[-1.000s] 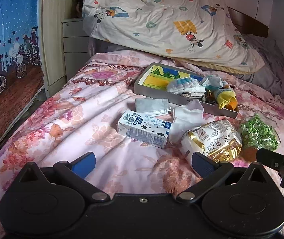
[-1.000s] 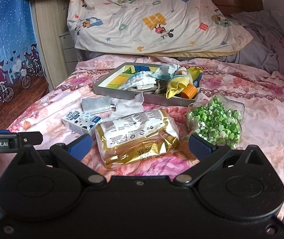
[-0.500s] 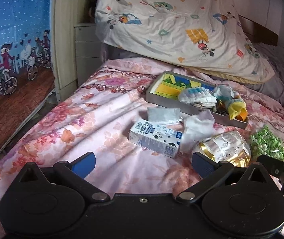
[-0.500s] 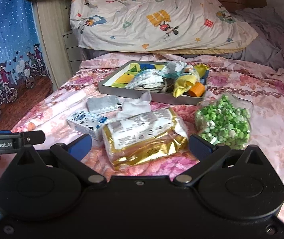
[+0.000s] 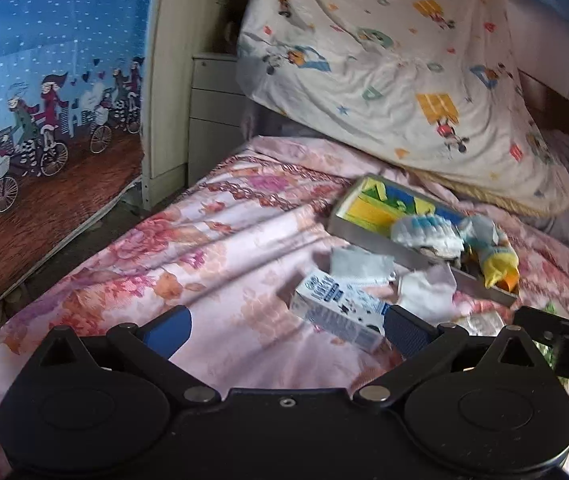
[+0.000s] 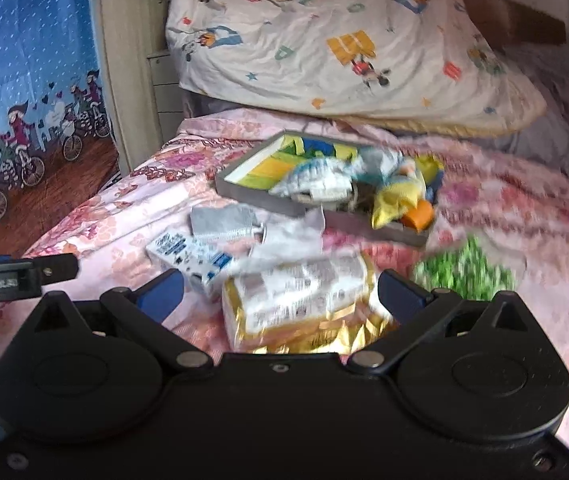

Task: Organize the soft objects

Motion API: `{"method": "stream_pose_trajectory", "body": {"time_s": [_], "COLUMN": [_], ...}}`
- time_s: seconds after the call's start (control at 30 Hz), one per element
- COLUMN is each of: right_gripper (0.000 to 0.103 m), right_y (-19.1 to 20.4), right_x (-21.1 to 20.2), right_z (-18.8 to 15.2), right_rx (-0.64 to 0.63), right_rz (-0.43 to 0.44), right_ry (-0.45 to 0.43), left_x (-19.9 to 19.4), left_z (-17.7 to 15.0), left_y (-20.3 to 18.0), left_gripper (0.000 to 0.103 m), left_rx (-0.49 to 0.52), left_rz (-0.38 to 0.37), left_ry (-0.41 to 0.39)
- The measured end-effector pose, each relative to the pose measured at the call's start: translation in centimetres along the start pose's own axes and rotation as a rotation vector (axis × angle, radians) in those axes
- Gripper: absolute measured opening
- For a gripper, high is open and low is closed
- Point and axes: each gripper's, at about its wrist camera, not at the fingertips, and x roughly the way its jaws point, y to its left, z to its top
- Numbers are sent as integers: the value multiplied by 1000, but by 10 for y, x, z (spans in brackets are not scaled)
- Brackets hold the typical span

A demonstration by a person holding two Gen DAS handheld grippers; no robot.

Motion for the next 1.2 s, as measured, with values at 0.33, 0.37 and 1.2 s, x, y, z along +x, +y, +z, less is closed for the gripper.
{"method": "stream_pose_trajectory", "body": {"time_s": [0.33, 0.37, 1.2], "right_gripper": [102, 102, 102], "right_y": [15, 15, -22], "right_x": [63, 71, 137], "right_z": [18, 19, 0], "right_rx": [-185, -193, -72], "right_rz": [45, 46, 30], "right_ry": [5, 8, 47], "left_x": [11, 12, 143], "left_z": [5, 7, 44], "left_y": [5, 5, -60], "left_gripper": [102, 102, 102], "left_rx": [-46, -43, 203], "left_rz": [1, 0, -96], "left_ry": [56, 62, 31]}}
